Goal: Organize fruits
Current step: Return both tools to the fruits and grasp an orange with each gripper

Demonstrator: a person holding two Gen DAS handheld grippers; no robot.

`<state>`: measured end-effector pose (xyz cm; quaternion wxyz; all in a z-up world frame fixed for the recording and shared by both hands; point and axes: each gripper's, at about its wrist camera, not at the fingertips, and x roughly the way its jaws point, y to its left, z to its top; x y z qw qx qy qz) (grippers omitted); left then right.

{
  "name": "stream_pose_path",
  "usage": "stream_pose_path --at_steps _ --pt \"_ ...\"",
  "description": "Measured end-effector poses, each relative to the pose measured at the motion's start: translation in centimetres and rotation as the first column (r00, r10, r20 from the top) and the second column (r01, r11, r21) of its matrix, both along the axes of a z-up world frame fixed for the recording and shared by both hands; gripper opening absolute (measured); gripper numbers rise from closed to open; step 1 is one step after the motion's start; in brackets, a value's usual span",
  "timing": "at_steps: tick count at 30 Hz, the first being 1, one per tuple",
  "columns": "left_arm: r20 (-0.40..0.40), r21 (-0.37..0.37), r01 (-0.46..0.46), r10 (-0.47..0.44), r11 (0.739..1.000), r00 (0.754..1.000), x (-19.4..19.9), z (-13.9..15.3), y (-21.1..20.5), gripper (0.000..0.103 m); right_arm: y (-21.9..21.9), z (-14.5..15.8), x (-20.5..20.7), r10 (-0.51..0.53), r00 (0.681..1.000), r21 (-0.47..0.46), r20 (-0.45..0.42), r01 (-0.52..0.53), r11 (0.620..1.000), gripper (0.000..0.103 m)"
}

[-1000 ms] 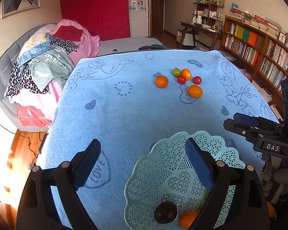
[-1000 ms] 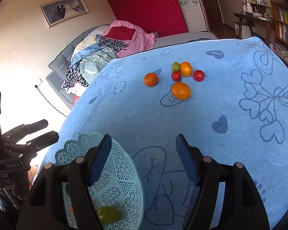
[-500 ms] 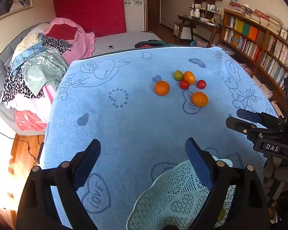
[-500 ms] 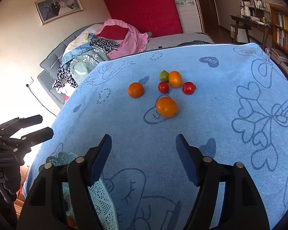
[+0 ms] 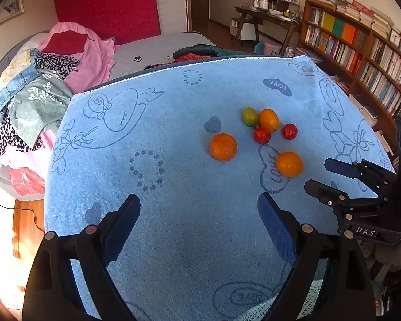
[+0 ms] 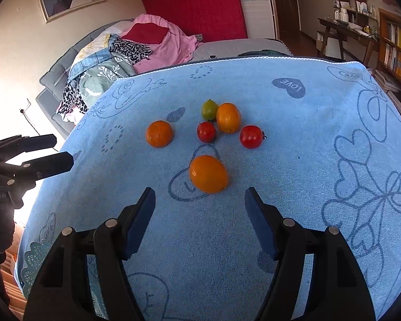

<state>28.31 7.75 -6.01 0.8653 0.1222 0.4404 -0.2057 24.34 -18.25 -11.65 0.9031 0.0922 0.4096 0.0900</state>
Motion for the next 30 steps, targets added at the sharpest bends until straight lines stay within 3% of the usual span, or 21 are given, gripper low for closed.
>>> stream_pose_path --at_steps 14,23,27,30 --pt "-0.023 0.087 0.122 -0.121 0.989 0.992 6.1 -3.9 -5.7 0.086 -1.0 -2.6 2.7 0.003 0.999 0.027 -0.045 -0.002 1.0 0.071" --pt "-0.062 0.087 0.149 -0.144 0.985 0.988 8.0 -6.2 -7.0 0.061 -1.0 -3.3 2.8 0.006 0.999 0.029 -0.048 -0.005 1.0 0.071" --pt "-0.082 0.073 0.159 -0.153 0.985 0.985 8.4 -6.7 -7.5 0.042 -0.8 -3.3 2.7 0.007 0.999 0.018 -0.041 -0.006 1.0 0.071" --pt "-0.078 0.072 0.163 -0.158 0.984 0.984 8.1 -6.8 -7.5 0.039 -0.7 -3.4 2.6 0.007 0.999 0.013 -0.038 -0.006 1.0 0.071"
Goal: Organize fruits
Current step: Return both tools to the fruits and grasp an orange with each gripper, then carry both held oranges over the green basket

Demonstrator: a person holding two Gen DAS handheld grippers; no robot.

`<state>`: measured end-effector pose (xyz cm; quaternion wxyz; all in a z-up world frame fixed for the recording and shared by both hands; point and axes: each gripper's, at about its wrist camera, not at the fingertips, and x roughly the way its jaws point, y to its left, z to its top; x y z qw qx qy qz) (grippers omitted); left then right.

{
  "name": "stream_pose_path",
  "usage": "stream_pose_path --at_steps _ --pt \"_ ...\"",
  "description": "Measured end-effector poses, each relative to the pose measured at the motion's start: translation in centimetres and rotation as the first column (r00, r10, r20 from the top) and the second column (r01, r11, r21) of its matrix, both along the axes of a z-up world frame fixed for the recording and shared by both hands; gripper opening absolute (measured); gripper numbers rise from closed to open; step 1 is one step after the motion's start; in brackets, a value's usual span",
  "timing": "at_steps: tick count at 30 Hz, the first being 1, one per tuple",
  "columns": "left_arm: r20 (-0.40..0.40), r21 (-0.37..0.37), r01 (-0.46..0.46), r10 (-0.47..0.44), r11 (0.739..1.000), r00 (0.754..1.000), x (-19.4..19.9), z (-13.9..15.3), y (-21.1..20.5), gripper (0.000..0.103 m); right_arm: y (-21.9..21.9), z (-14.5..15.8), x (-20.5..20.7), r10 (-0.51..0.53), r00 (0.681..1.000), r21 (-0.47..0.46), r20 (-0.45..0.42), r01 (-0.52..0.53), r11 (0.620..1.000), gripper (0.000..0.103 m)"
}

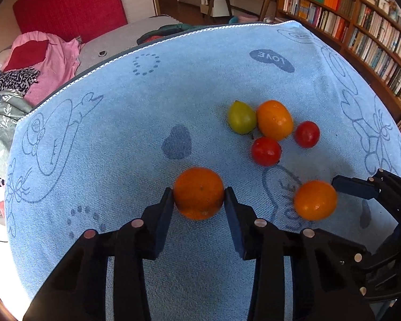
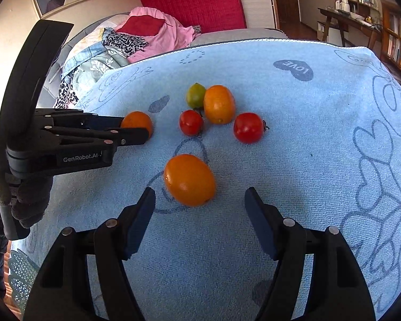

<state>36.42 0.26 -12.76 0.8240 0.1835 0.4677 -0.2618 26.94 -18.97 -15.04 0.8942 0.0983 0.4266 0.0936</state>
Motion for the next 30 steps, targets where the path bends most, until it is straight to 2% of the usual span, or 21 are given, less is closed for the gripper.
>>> stream_pose_path --at_steps 10,12,20,23,30 --pt "0.045 -0.007 -0.025 0.025 1.0 0.999 -1.8 1.3 1.8 0.038 0.9 0.4 0.6 0.017 1.0 -0.042 0.003 -0.017 0.999 0.07" --pt "0.05 -0.011 -0.041 0.042 0.999 0.998 -2.1 1.7 2.5 0.038 1.2 0.4 1.0 0.026 1.0 -0.052 0.0 -0.026 0.998 0.06" --pt "0.061 -0.015 -0.096 0.096 0.995 0.994 -3.6 2.4 5.1 0.039 1.7 0.2 2.2 0.039 0.999 -0.097 0.005 -0.038 0.994 0.04" --pt "0.066 -0.025 -0.115 0.117 0.993 0.991 -4.1 2.8 5.9 0.039 1.8 0.3 2.0 0.039 0.999 -0.116 0.007 -0.038 0.993 0.039" --pt "0.11 -0.023 -0.15 0.151 0.988 0.982 -6.1 4.3 7.2 0.039 0.5 2.5 -0.6 0.02 0.998 -0.079 0.053 -0.016 0.997 0.039"
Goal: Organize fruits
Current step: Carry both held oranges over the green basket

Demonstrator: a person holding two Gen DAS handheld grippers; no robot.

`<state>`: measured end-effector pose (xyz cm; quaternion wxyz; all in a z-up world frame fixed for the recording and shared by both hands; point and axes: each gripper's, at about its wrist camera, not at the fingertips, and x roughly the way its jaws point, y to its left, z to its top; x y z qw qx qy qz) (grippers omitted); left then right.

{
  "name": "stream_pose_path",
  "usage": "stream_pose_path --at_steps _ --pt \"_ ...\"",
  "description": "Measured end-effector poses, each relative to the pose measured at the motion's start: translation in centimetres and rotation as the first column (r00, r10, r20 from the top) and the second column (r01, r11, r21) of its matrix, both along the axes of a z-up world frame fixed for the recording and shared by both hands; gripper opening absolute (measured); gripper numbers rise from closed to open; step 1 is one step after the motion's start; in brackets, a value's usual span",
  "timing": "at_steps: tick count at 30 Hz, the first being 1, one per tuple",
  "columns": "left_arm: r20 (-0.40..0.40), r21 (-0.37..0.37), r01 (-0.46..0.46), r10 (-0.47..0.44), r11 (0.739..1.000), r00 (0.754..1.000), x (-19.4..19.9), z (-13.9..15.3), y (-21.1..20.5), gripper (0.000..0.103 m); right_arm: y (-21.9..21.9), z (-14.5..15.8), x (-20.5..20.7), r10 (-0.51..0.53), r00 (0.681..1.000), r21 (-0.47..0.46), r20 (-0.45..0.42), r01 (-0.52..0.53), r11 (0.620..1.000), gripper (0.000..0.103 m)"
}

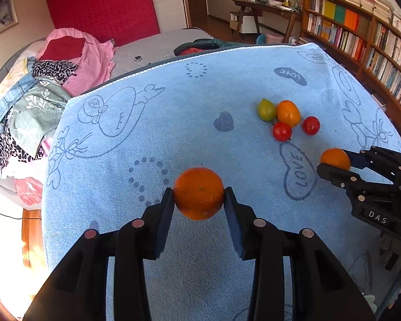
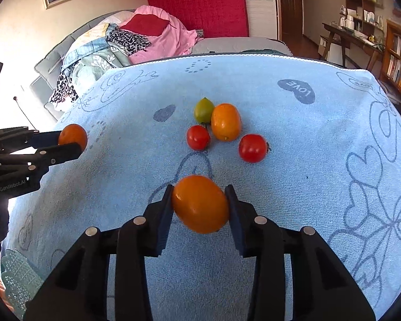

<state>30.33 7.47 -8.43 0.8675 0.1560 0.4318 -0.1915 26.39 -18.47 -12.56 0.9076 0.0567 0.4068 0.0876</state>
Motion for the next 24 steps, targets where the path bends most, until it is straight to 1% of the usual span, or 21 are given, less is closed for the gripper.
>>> stream_pose_path --at_steps 7,15,19,24 --pt "0.039 -0.039 -0.013 0.015 0.999 0.999 -3.0 2.5 1.0 0.039 0.3 3.5 -4.2 0.034 0.997 0.04 0.066 -0.037 0.999 0.039" --pt "0.104 -0.056 0.016 -0.01 0.998 0.995 -9.0 5.2 2.2 0.039 2.8 6.7 -9.7 0.114 0.985 0.091 0.128 -0.127 0.988 0.039" --pt "0.124 -0.078 0.029 -0.019 0.997 0.992 -12.2 5.8 3.3 0.039 4.4 7.4 -12.2 0.151 0.978 0.096 0.142 -0.165 0.982 0.039" --pt "0.124 -0.092 0.009 0.003 0.996 0.992 -15.7 5.2 4.8 0.039 5.9 7.2 -14.3 0.171 0.976 0.11 0.138 -0.186 0.976 0.039"
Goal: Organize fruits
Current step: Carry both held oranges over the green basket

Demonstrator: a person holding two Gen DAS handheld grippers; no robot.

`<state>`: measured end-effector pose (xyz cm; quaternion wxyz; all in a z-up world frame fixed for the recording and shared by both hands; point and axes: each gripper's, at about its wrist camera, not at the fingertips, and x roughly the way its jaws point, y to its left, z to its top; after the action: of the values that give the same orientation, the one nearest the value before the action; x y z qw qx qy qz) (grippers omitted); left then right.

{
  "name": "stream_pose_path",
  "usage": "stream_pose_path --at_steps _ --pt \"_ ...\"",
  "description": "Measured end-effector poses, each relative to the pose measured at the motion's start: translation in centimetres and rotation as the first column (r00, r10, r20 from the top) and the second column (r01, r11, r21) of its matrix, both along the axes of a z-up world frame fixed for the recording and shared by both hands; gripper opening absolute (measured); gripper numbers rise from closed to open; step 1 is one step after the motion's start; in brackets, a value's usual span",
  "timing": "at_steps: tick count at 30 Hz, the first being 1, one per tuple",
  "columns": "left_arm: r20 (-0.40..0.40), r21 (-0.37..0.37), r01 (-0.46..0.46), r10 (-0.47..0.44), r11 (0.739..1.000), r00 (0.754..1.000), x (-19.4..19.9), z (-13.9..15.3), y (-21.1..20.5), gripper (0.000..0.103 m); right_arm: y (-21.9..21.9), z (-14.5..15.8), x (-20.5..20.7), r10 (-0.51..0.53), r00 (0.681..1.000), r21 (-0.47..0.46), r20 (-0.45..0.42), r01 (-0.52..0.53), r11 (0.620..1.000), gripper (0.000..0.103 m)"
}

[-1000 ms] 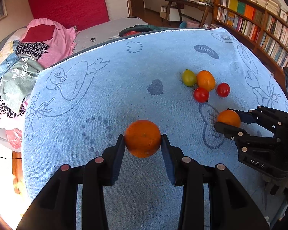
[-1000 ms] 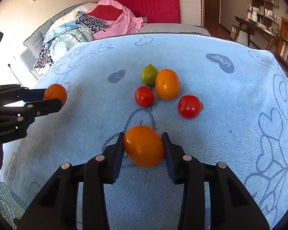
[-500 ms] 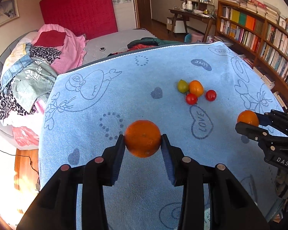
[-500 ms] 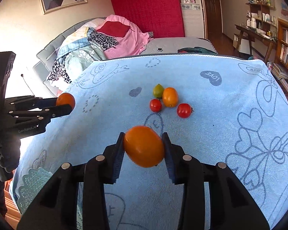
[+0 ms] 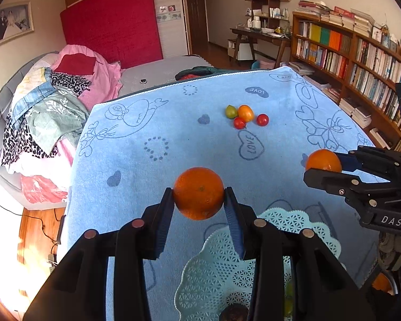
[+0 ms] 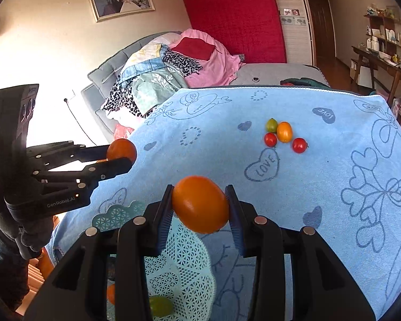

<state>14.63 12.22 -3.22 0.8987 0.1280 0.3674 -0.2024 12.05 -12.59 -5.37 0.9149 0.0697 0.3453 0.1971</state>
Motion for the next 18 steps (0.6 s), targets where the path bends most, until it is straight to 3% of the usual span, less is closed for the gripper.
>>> stream_pose_path --at_steps 10,18 --pt "-0.017 -0.036 0.013 -0.013 0.999 1.0 -5.7 -1.6 1.6 0.039 2.2 -1.1 -2.7 0.018 1.0 -0.002 -0.023 -0.018 1.0 0.039" --pt "-0.052 -0.044 0.023 -0.026 0.999 0.998 -7.7 -3.5 1.2 0.039 2.8 -3.1 -3.7 0.006 0.998 -0.006 -0.069 -0.007 1.0 0.039"
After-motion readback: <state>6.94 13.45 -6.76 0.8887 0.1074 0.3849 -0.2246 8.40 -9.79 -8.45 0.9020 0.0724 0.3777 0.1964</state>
